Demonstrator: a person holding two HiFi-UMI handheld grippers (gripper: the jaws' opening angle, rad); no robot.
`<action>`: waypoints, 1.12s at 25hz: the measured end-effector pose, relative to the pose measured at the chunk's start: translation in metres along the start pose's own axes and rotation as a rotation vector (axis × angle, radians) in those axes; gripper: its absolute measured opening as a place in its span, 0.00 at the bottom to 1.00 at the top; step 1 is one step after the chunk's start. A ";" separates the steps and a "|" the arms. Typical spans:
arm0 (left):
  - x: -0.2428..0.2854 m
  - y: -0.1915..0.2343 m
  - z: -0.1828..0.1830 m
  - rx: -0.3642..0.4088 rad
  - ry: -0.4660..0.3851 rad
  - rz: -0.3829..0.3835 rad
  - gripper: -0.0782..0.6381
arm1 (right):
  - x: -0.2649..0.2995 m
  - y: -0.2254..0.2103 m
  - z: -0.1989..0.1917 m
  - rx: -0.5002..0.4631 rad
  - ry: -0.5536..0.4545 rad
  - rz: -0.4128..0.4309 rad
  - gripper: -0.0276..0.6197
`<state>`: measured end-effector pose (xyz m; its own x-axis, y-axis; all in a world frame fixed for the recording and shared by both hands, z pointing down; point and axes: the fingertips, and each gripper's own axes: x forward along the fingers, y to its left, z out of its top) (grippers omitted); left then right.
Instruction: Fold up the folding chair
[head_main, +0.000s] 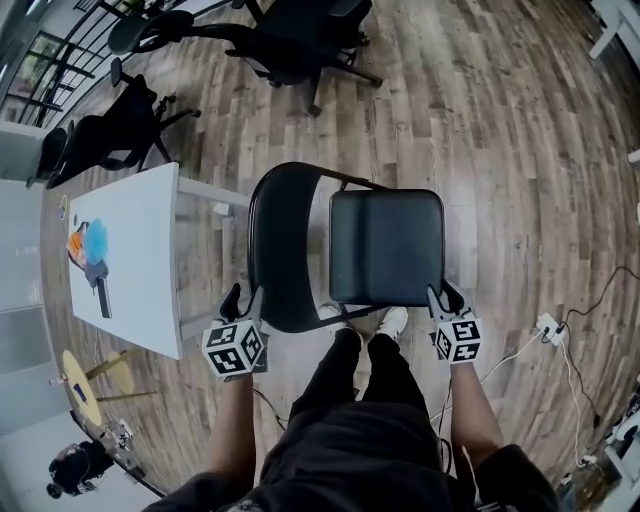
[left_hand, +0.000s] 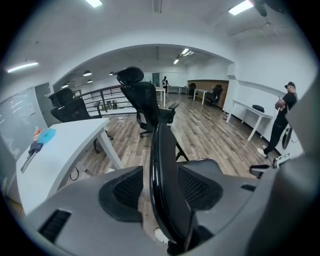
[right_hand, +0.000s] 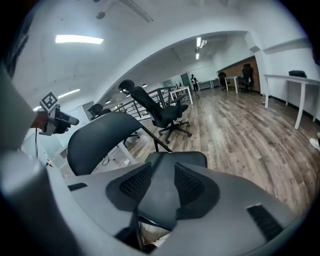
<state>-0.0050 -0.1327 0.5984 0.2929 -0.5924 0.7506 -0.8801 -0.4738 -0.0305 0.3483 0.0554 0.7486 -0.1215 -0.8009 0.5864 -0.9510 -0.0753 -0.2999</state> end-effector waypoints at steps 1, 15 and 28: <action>0.004 0.003 -0.003 -0.003 0.019 -0.001 0.41 | 0.008 -0.004 -0.010 0.020 0.026 0.015 0.26; 0.070 -0.012 -0.071 -0.021 0.200 -0.126 0.54 | 0.094 -0.101 -0.182 0.438 0.267 0.075 0.64; 0.104 -0.026 -0.082 0.021 0.222 -0.165 0.54 | 0.150 -0.131 -0.245 0.545 0.379 0.194 0.66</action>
<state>0.0182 -0.1284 0.7309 0.3403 -0.3499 0.8728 -0.8188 -0.5666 0.0921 0.3850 0.0907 1.0603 -0.4608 -0.5745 0.6764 -0.6351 -0.3188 -0.7035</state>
